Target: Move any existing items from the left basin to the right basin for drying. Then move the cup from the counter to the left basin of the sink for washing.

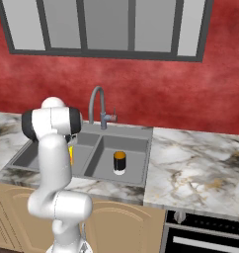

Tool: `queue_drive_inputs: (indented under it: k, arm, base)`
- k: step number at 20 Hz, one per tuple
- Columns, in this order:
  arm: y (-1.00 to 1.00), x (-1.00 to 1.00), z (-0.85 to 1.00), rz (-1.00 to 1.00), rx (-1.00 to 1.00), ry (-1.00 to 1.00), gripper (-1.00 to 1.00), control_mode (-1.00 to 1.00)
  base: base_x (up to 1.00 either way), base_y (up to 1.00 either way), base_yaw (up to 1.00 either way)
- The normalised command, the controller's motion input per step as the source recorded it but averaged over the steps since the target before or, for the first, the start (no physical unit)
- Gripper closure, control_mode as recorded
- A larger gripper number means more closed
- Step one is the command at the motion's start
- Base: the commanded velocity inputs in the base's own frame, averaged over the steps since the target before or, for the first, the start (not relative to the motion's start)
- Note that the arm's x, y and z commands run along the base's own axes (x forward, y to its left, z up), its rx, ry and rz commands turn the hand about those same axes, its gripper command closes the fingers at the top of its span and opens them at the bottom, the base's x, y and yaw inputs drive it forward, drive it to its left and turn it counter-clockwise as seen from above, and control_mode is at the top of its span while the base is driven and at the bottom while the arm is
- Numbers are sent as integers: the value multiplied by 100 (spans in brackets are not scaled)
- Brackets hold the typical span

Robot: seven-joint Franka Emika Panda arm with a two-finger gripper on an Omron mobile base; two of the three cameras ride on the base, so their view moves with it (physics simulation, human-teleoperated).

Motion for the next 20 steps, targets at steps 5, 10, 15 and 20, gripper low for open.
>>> queue_drive_inputs:
  k: [5, 10, 15, 20]
  arm:
    - [2, 5, -22, 0, 1, 0, 100, -100]
    - [0, -5, -15, 0, 2, 0, 100, -100]
    - [0, -21, -10, -2, 2, 0, 100, -100]
    - [0, -11, -17, -1, 1, 0, -100, -100]
  base:
    - [0, 0, 0]
    - [0, 0, 0]
    - [0, 0, 0]
    - [0, 0, 0]
